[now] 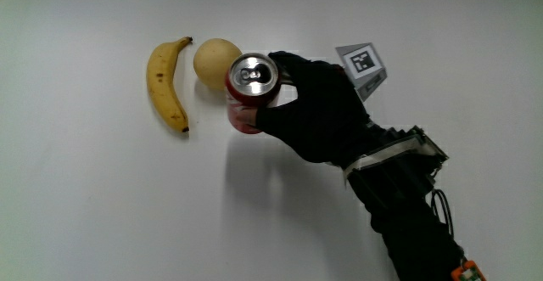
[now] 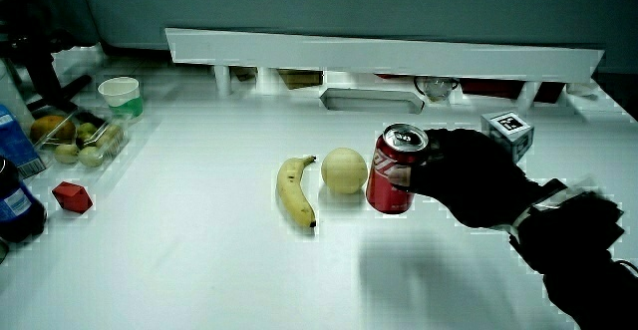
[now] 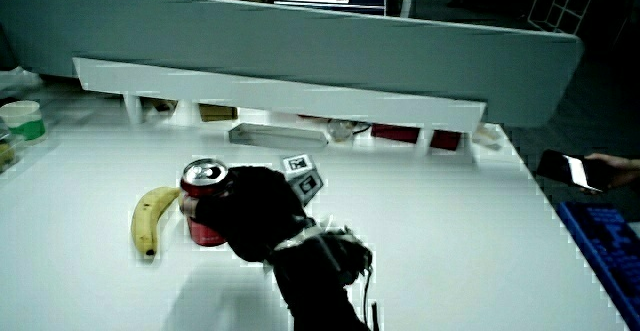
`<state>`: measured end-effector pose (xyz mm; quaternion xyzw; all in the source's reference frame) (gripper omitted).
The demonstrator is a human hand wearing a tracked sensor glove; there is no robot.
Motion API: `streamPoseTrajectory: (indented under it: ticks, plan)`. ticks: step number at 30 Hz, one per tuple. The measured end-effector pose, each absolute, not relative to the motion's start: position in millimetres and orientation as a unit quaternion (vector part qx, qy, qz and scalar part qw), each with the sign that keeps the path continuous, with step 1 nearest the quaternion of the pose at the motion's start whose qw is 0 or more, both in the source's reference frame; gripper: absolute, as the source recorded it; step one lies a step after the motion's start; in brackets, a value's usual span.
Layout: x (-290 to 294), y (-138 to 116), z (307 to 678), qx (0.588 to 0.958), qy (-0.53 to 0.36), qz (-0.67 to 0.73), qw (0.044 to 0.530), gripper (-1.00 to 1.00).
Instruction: Place cola
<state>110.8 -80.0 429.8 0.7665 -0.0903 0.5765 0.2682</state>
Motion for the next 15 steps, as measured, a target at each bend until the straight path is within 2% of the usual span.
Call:
streamPoseTrajectory:
  ticks: [10,11,12,13,14,15]
  plan:
    - [80,-77,448,0.755,-0.086,0.578,0.296,0.00]
    - [77,-75,445,0.774,-0.080,0.568,0.268,0.00]
    - [77,-76,454,0.759,-0.085,0.572,0.299,0.00]
    - [75,-75,456,0.756,-0.082,0.574,0.303,0.00]
    - [72,-74,450,0.774,-0.074,0.565,0.276,0.00]
    - [72,-75,460,0.759,-0.080,0.568,0.308,0.00]
